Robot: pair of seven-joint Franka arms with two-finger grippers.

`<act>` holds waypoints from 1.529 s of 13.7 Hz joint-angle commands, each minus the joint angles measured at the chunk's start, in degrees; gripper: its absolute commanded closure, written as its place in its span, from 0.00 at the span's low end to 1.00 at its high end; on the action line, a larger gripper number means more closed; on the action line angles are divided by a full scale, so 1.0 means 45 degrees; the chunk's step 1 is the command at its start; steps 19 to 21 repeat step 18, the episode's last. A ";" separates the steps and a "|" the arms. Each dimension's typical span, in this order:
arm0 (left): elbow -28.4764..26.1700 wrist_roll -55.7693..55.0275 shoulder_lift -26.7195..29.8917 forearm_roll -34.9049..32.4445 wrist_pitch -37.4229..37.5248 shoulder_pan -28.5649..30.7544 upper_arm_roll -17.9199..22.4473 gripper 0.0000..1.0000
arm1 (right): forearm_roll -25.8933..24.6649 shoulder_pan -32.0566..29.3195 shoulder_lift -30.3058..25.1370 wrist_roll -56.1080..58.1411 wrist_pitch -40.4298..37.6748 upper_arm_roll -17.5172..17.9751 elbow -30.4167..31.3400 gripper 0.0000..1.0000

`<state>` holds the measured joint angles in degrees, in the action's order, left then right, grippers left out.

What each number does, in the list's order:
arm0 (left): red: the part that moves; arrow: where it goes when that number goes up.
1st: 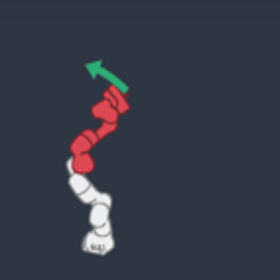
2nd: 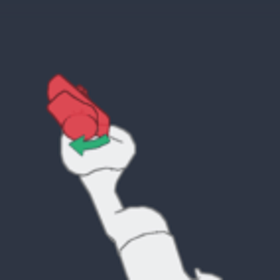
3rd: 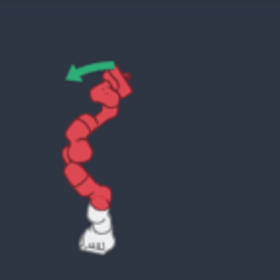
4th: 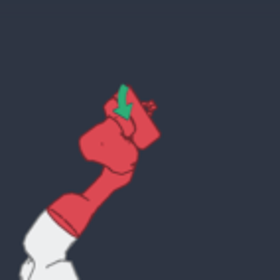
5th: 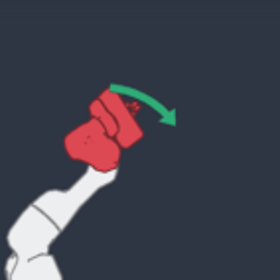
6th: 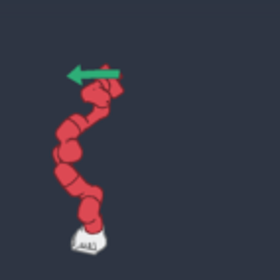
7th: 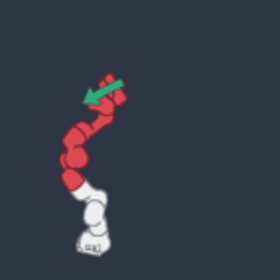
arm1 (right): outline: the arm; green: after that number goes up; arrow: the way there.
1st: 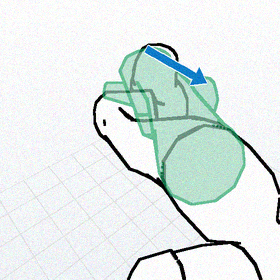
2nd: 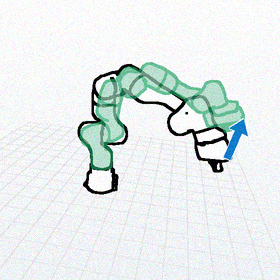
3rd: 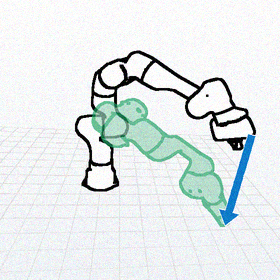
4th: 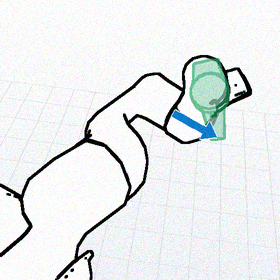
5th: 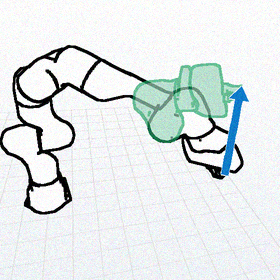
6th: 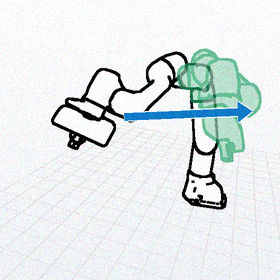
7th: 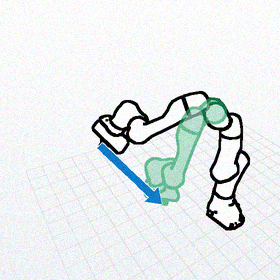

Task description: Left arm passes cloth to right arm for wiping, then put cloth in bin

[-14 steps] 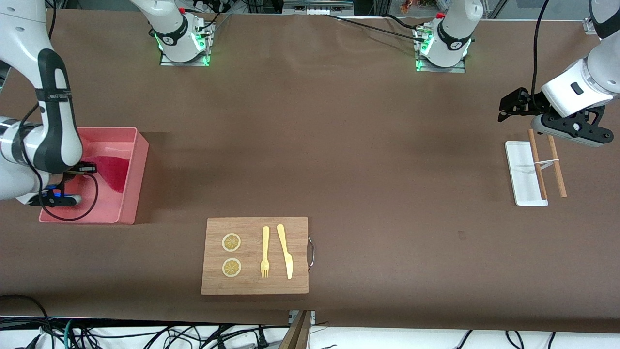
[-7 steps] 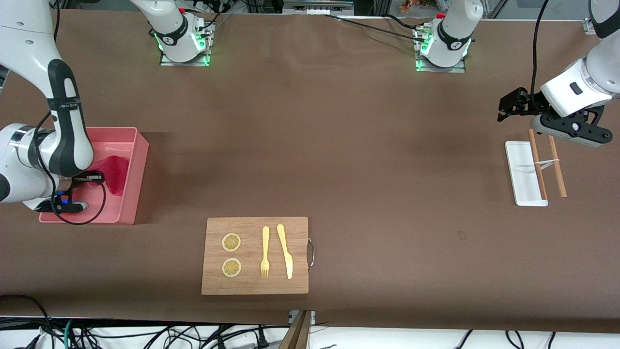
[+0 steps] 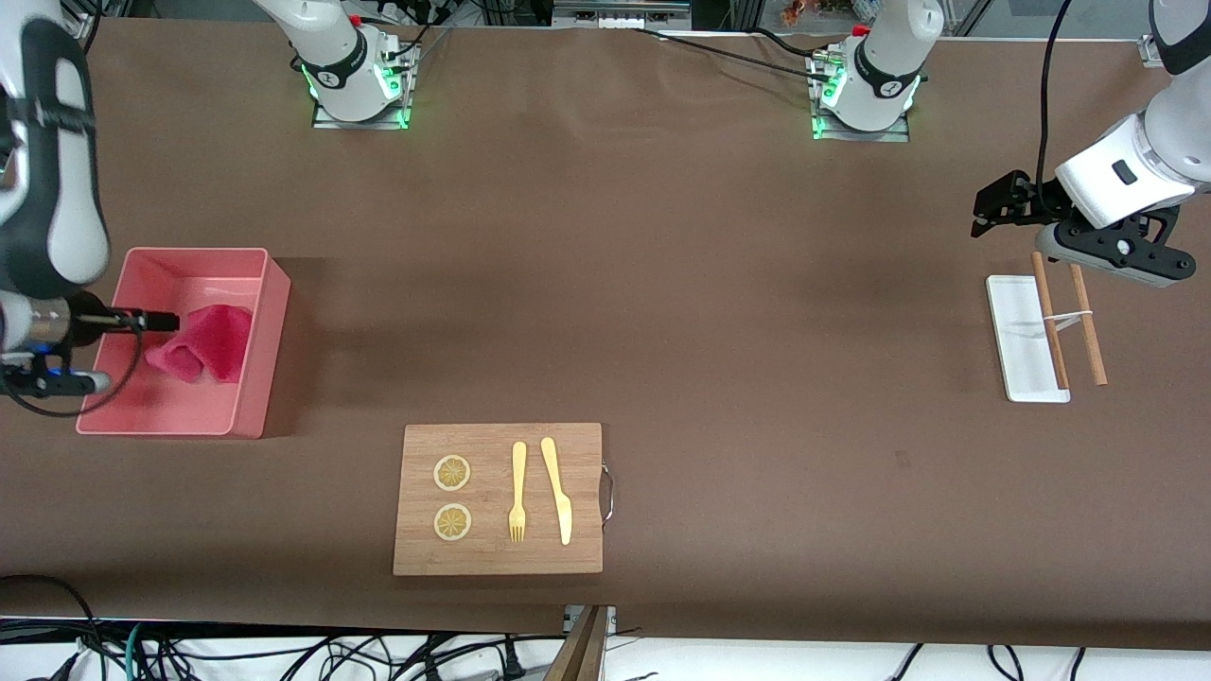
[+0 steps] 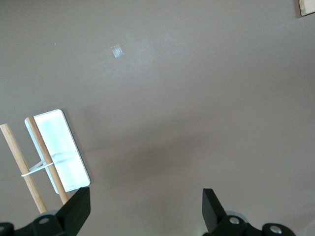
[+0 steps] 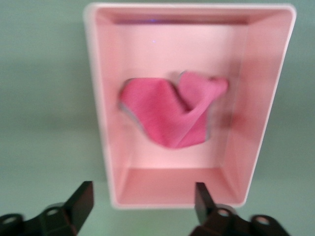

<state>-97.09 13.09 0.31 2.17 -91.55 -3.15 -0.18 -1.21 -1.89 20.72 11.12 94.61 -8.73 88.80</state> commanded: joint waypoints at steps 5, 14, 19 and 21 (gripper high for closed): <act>0.0268 0.0021 -0.0050 0.0202 0.0228 0.0016 0.0000 0.00 | -0.0161 -0.0049 -0.3001 0.0244 -0.0477 0.1394 0.0287 0.00; 0.0249 0.0002 -0.0050 0.0183 0.0208 0.0016 0.0000 0.00 | -0.0105 -0.0068 -0.4117 -0.2446 -0.1939 0.1824 0.0052 0.00; 0.0268 0.0021 -0.0050 0.0202 0.0208 -0.0004 0.0000 0.00 | -0.0063 -0.0068 -0.4097 -0.2393 -0.2020 0.1922 -0.0026 0.00; 0.0268 0.0021 -0.0050 0.0202 0.0208 -0.0004 0.0000 0.00 | -0.0063 -0.0068 -0.4097 -0.2393 -0.2020 0.1922 -0.0026 0.00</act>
